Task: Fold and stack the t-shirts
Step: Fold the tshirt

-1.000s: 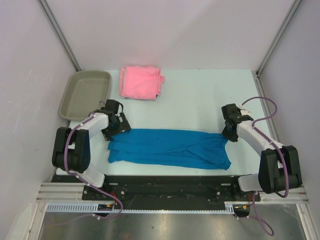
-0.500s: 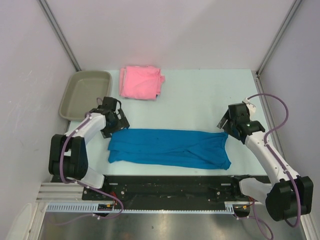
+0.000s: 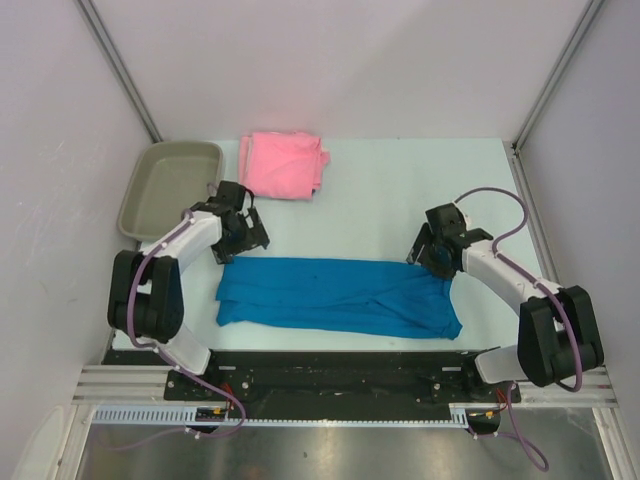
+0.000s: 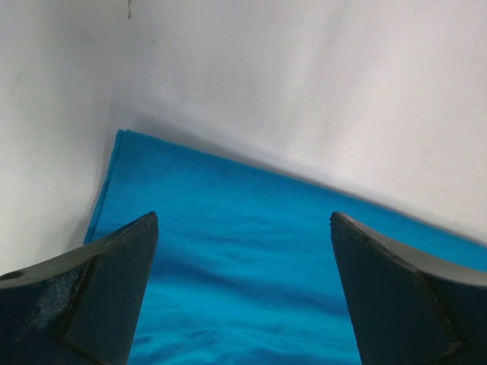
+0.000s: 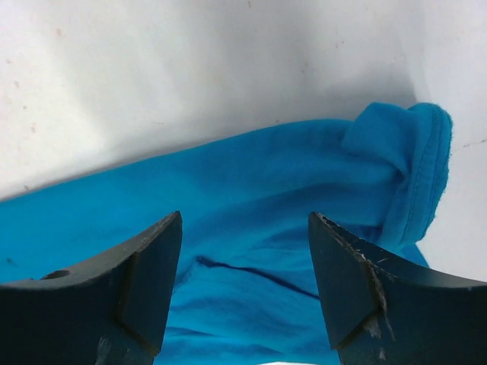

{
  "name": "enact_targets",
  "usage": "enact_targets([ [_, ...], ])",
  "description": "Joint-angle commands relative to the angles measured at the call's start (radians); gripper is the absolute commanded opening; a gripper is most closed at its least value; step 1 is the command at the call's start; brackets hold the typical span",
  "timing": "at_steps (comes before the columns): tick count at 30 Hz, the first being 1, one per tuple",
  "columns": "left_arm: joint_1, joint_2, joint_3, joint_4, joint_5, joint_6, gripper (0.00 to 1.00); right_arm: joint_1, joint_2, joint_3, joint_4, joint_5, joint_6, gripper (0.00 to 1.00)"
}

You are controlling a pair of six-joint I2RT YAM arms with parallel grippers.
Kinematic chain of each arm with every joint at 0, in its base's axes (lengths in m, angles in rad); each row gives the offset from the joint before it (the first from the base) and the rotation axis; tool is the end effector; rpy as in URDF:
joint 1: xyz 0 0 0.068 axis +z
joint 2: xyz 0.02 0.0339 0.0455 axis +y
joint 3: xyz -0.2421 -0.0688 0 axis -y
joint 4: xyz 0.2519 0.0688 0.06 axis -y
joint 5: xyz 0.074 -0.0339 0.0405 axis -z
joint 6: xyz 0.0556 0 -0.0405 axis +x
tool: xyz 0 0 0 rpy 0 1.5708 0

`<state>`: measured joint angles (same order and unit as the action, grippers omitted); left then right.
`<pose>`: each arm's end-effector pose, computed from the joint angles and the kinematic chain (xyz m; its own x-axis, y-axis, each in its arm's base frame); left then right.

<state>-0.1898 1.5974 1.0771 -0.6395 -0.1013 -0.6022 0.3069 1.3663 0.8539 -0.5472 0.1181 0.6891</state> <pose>0.3217 -0.0561 0.1638 -0.8257 -0.4152 -0.3818 -0.3880 0.9094 -0.1499 0.2718 0.0793 0.1667 -0.7975 0.4096 -0.4429 0.3395 0.9116 0.2318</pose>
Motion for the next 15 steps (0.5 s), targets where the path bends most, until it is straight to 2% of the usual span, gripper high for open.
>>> enact_targets([
  [1, -0.022, 0.05, 0.038, -0.034, -0.017, 0.018, 1.0, 0.001, 0.031, 0.028, -0.01, 0.041, 0.02, 0.72],
  [9, -0.028, 0.153, 0.027, -0.071, -0.095, 0.015, 1.0, -0.029, 0.034, 0.007, -0.062, 0.126, 0.041, 0.73],
  [15, -0.028, 0.202, 0.056, -0.1, -0.121, -0.03, 1.0, -0.083, 0.082, -0.006, -0.046, 0.117, 0.049, 0.74],
])
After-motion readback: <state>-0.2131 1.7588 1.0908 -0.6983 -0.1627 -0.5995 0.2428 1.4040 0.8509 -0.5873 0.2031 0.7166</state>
